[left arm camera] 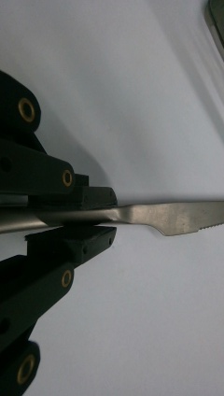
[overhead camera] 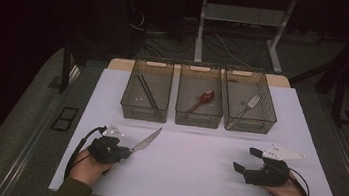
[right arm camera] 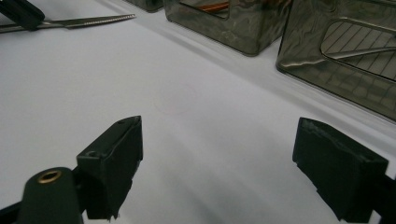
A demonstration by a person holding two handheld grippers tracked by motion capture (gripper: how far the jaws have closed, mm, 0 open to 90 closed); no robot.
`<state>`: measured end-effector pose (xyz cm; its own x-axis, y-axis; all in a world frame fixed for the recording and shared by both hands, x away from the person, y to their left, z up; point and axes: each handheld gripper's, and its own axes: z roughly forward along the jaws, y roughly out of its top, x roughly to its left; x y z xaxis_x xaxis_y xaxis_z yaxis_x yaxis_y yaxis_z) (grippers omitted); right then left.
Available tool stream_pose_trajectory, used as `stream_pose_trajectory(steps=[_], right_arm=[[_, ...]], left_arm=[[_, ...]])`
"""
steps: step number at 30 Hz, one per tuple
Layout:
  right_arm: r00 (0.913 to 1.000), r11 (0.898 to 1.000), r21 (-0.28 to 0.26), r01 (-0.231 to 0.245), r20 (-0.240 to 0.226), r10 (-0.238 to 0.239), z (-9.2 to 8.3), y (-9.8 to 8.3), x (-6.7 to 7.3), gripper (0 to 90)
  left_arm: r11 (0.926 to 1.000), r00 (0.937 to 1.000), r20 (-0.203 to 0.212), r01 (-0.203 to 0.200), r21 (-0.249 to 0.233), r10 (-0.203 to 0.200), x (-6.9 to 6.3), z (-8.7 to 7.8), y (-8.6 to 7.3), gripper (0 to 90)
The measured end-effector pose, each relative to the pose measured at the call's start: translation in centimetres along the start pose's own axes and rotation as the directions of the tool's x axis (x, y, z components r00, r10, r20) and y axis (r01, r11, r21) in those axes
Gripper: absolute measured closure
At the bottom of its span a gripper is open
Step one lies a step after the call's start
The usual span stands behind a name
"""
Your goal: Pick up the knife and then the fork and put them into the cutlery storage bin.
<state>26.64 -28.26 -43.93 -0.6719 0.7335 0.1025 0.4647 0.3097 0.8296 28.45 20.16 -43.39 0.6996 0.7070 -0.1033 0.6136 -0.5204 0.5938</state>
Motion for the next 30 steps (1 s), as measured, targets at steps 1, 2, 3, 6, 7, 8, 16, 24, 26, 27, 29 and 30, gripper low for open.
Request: stream_pose_trajectory(steps=[1, 2, 3, 6, 7, 8, 16, 24, 26, 27, 29, 30], right_arm=[[1.0000, 1.000, 0.000, 0.001, 0.000, -0.001, 0.0, 0.0, 0.0, 15.5], [1.0000, 1.000, 0.000, 0.002, 0.000, -0.002, 0.0, 0.0, 0.0, 15.5], [1.0000, 1.000, -0.001, 0.002, 0.000, -0.002, 0.0, 0.0, 0.0, 15.4], [1.0000, 1.000, -0.002, -0.001, 0.002, 0.001, 0.0, 0.0, 0.0, 15.4], [1.0000, 1.000, -0.004, 0.001, 0.002, -0.001, 0.0, 0.0, 0.0, 15.5], [1.0000, 1.000, -0.006, 0.001, 0.001, -0.001, -0.1, 0.0, 0.1, 15.4], [0.9999, 1.000, -0.015, 0.010, -0.004, -0.010, -0.3, 0.4, 0.3, 15.5], [0.9971, 1.000, -0.019, -0.015, -0.075, 0.013, -0.6, 2.2, 0.7, 11.6], [0.9959, 1.000, -0.023, -0.014, -0.089, 0.012, -0.5, 2.7, 0.8, 14.1], [0.9954, 1.000, -0.020, -0.015, -0.095, 0.013, -0.4, 2.9, 0.9, 14.2], [0.9953, 1.000, -0.017, -0.013, -0.097, 0.011, -0.1, 3.4, 1.0, 15.8], [0.9948, 1.000, -0.018, -0.014, -0.101, 0.012, 0.0, 3.7, 1.1, 18.2]], left_arm=[[1.0000, 0.9999, 0.009, -0.005, -0.007, 0.006, -0.2, -0.1, 0.0, 79.3], [0.9997, 0.9998, 0.013, -0.012, -0.021, 0.013, -0.4, -0.1, 0.1, 79.3], [0.9994, 0.9996, 0.016, -0.022, -0.028, 0.023, -0.5, -0.3, 0.3, 79.3], [0.9958, 0.9991, 0.031, -0.025, -0.088, 0.028, -0.9, -0.9, 0.6, 79.3], [0.9941, 0.9988, 0.037, -0.029, -0.104, 0.033, -1.0, -1.1, 0.7, 79.3], [0.9930, 0.9989, 0.038, -0.024, -0.115, 0.028, -1.1, -1.3, 0.8, 79.3], [0.9736, 0.9964, 0.067, -0.036, -0.225, 0.052, -2.1, -2.8, 1.6, 79.3], [0.9551, 0.9906, 0.097, -0.065, -0.289, 0.097, -3.3, -2.6, 3.4, 79.5], [0.9517, 0.9893, 0.101, -0.071, -0.299, 0.105, -3.6, -2.4, 4.1, 79.5], [0.9508, 0.9893, 0.100, -0.071, -0.302, 0.106, -3.8, -2.2, 4.5, 79.5], [0.9491, 0.9885, 0.101, -0.077, -0.305, 0.112, -4.1, -1.9, 5.1, 79.5], [0.9486, 0.9881, 0.104, -0.077, -0.307, 0.113, -4.2, -1.7, 5.4, 79.5]])
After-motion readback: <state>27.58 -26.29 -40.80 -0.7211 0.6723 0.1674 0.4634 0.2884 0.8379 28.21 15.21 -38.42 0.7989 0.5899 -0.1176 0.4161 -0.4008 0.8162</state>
